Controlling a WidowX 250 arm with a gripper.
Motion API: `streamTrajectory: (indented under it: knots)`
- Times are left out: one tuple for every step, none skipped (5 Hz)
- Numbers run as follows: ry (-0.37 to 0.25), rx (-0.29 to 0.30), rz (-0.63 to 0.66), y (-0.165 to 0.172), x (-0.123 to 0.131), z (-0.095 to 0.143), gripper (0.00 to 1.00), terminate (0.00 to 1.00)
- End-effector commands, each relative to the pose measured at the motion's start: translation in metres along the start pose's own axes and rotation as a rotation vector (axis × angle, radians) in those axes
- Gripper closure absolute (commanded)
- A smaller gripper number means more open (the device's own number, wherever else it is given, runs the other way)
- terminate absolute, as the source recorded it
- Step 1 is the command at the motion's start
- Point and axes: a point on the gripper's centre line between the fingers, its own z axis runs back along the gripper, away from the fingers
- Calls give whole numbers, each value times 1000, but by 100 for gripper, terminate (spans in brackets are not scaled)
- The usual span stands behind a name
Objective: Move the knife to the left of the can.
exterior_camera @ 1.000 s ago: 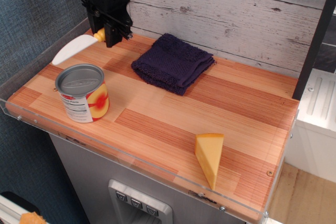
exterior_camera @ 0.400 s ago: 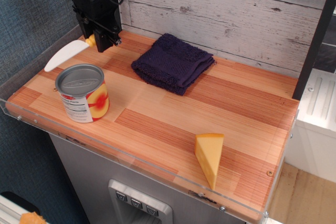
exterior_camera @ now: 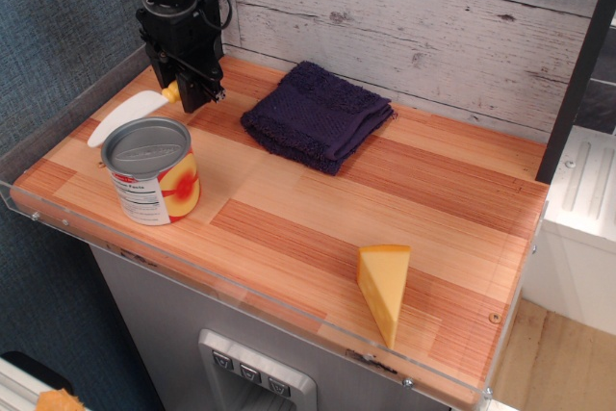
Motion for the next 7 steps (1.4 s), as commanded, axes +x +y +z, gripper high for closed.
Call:
streamTrajectory:
  knots:
    - [-2,14,3,9,0,1,100,0]
    - [3,14,7,8,-1,1,100,0]
    - [25,2,20,11,-2,1,0,0]
    - [32,-1,14,11,-2,2,0,0]
    - [31,5,19,13,0,6,0,0]
    - [16,18,11,14,6,18,0,0]
    - [5,43,8,13,14,33,0,0]
